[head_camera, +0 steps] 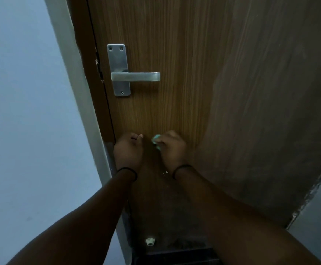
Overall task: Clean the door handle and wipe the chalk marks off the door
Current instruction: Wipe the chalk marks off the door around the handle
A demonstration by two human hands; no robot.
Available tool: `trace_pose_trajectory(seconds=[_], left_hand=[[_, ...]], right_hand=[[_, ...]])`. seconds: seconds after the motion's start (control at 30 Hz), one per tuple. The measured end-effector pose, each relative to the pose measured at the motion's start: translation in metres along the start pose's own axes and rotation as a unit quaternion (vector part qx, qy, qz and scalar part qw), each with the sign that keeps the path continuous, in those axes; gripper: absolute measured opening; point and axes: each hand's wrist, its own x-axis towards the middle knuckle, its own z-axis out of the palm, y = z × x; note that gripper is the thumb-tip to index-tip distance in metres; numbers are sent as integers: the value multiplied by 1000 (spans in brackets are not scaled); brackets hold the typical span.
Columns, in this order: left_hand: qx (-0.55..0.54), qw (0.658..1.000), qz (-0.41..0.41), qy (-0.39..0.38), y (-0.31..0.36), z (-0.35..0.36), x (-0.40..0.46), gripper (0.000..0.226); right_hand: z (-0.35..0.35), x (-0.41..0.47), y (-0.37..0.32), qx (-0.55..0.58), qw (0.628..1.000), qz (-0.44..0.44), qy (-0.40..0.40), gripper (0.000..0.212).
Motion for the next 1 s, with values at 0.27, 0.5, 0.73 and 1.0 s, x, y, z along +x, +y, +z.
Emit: trace_pose_trajectory(seconds=[0.27, 0.5, 0.73, 1.0], left_hand=[[19, 999, -47, 11, -18, -6, -5, 20], [33, 990, -132, -30, -53, -5, -24, 14], [112, 984, -120, -72, -84, -20, -30, 11], [87, 994, -60, -37, -46, -24, -7, 15]], right_hand=[[-42, -2, 25, -35, 999, -27, 2, 12], [-44, -1, 28, -20, 995, 47, 82, 23], [61, 11, -57, -118, 965, -162, -171, 19], [0, 31, -28, -133, 970, -176, -105, 15]])
